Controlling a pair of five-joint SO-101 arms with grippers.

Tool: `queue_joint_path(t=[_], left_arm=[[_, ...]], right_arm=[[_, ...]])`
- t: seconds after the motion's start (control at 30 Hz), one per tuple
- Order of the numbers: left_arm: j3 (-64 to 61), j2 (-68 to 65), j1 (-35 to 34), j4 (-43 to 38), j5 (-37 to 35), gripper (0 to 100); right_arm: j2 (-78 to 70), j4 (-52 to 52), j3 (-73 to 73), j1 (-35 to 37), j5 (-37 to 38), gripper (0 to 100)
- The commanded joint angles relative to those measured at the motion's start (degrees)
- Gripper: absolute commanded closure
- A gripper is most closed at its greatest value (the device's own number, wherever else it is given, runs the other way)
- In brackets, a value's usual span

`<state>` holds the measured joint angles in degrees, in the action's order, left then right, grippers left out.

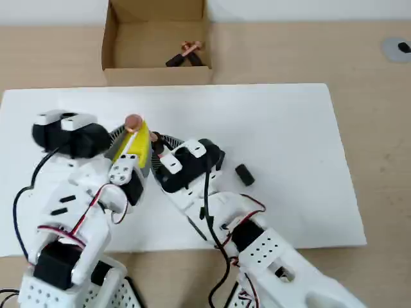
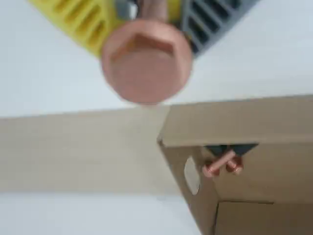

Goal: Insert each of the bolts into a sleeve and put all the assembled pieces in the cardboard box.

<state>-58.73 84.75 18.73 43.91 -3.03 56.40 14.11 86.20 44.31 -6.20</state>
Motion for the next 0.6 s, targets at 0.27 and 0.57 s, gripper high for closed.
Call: queue_joint_path(t=[0.27,0.57], left_arm=[[-7.82,-0.22,7.56,-2.81,6.86,99],[-6.86,-0.13,2.46,-2.99,-1.23,87]], right_arm=[[1.89,1.23,-2.77,-0.13,-0.44,98.8],[1.89,1.23,-2.68,-0.13,-0.44,98.8]])
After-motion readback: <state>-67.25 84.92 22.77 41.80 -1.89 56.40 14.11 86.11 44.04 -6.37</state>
